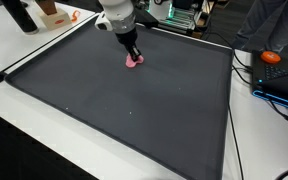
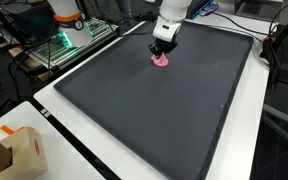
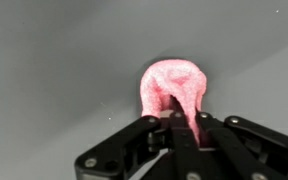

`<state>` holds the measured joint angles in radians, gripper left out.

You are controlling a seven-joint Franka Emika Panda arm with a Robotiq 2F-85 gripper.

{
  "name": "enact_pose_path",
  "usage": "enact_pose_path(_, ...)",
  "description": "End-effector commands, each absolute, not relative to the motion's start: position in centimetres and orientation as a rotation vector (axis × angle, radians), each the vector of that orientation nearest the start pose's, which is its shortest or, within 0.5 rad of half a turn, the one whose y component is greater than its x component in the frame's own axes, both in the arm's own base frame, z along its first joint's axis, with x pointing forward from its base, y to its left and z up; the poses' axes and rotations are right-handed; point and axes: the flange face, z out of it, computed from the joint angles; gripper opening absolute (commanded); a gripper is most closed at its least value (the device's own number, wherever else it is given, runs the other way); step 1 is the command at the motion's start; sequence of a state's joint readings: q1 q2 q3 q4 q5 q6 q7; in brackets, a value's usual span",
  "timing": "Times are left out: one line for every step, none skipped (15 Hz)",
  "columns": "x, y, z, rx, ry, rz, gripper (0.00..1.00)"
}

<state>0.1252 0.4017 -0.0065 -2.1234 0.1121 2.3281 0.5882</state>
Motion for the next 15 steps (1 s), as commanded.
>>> enact_pose_path(54.4, 6.6, 20.5, -3.010, 0.856, 0.359, 0.37)
enact_pose_path(54.4, 6.6, 20.7, -3.001, 0.860, 0.361, 0.42)
enact_pose_path(54.4, 6.5, 20.8, -2.998, 0.863, 0.360, 0.51)
enact_pose_path(54.3, 6.5, 20.9, -2.997, 0.867, 0.369, 0.57)
enact_pose_path(54.2, 6.4, 21.2, -3.005, 0.875, 0.364, 0.66)
enact_pose_path(54.1, 6.4, 21.5, -3.003, 0.887, 0.374, 0.73)
enact_pose_path(54.1, 6.4, 21.8, -2.998, 0.891, 0.370, 0.80)
enact_pose_path(54.0, 6.3, 22.2, -2.991, 0.896, 0.372, 0.89)
enact_pose_path(54.0, 6.2, 22.7, -2.981, 0.899, 0.375, 0.96)
enact_pose_path(53.9, 6.0, 23.2, -2.961, 0.916, 0.391, 1.00)
enact_pose_path(53.8, 5.8, 23.8, -2.934, 0.935, 0.414, 1.00)
enact_pose_path(53.8, 5.3, 24.4, -2.897, 0.965, 0.431, 1.00)
enact_pose_path(53.7, 4.8, 24.9, -2.860, 0.998, 0.452, 1.00)
enact_pose_path(53.7, 3.9, 25.5, -2.806, 1.046, 0.474, 1.00)
enact_pose_path(53.6, 3.2, 25.9, -2.754, 1.087, 0.500, 1.00)
